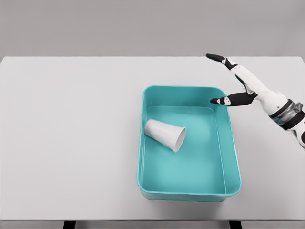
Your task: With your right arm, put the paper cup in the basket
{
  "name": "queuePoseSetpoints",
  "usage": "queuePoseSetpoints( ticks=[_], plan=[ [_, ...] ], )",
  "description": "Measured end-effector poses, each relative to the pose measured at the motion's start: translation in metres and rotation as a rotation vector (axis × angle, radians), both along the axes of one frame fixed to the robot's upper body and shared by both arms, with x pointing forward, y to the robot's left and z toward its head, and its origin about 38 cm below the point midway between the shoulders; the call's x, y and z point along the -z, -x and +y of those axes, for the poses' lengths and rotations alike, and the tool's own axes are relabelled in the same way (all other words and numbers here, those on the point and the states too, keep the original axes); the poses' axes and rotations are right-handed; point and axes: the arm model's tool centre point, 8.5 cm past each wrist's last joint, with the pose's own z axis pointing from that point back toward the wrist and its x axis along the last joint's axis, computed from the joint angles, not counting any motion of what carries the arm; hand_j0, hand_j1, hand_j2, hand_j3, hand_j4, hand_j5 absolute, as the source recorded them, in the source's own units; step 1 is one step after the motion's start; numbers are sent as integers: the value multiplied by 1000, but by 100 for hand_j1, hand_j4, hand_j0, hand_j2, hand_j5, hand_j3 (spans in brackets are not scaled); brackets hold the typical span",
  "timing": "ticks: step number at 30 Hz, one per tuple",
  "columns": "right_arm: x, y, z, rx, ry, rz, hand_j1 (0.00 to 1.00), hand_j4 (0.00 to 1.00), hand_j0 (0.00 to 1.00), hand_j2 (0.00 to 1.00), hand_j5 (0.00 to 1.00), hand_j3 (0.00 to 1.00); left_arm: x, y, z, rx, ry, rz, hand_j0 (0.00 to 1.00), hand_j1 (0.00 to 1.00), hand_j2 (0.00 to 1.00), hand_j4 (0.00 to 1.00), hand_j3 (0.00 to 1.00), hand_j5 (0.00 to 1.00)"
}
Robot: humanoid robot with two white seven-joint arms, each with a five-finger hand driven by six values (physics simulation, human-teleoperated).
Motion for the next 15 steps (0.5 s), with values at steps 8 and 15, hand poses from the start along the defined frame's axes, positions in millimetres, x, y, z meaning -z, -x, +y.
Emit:
queuePoseSetpoints(
  ticks=[8, 15],
  plan=[
    [-66, 18, -108, 133, 338, -63, 100, 100, 100, 100, 100, 100, 0, -1, 0, 0, 0, -2, 100, 100, 100, 100, 100, 100],
    [-74, 42, -92, -5, 636, -156, 100, 100, 100, 100, 100, 100, 0, -1, 0, 0, 0, -2, 100, 100, 100, 100, 100, 100]
  ],
)
